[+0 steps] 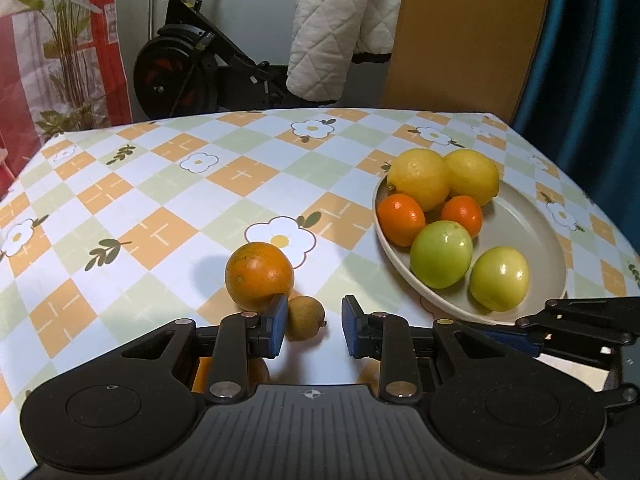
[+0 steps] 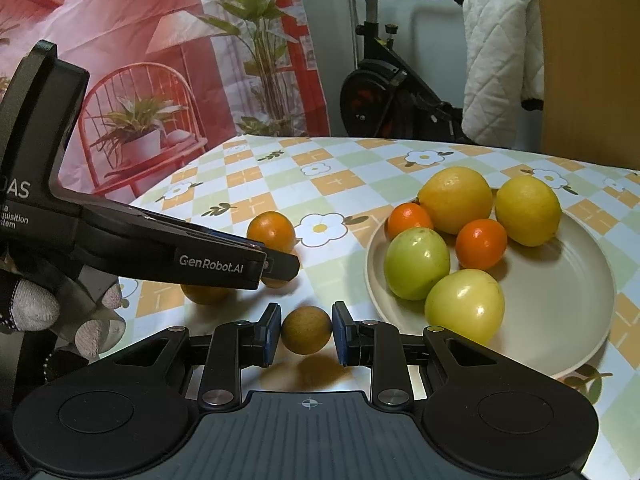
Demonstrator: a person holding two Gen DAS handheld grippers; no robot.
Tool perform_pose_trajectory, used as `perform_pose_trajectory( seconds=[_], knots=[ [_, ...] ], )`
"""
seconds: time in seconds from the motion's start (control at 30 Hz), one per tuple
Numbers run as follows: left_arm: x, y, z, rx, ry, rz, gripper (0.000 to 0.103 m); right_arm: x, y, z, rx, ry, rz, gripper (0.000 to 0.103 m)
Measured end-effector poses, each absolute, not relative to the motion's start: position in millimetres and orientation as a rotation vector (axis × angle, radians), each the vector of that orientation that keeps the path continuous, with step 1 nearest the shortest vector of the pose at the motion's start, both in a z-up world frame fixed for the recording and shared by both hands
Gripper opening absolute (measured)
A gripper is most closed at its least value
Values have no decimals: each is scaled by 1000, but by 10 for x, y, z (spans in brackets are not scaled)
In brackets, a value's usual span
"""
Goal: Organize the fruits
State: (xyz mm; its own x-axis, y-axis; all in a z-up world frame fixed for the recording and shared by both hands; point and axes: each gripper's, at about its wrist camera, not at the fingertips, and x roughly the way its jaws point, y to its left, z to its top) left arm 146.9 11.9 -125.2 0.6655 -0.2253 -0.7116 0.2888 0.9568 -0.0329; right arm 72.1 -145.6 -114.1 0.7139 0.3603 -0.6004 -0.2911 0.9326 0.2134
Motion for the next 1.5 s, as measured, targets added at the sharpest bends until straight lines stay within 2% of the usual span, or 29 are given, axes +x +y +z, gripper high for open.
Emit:
perform_pose_trajectory(
  seconds=[0.77, 0.83, 1.5],
  knots=[
    [1610, 164, -1278, 72, 803, -238, 31, 703, -1500, -1127, 116, 681, 353, 25],
    [1591, 150, -1283, 74, 799, -248, 27, 699, -1505, -1129, 117, 682, 351, 25],
    [1186, 125, -1212, 63, 694, -271, 27, 686, -1591, -1118, 119, 666, 309, 25]
  ],
)
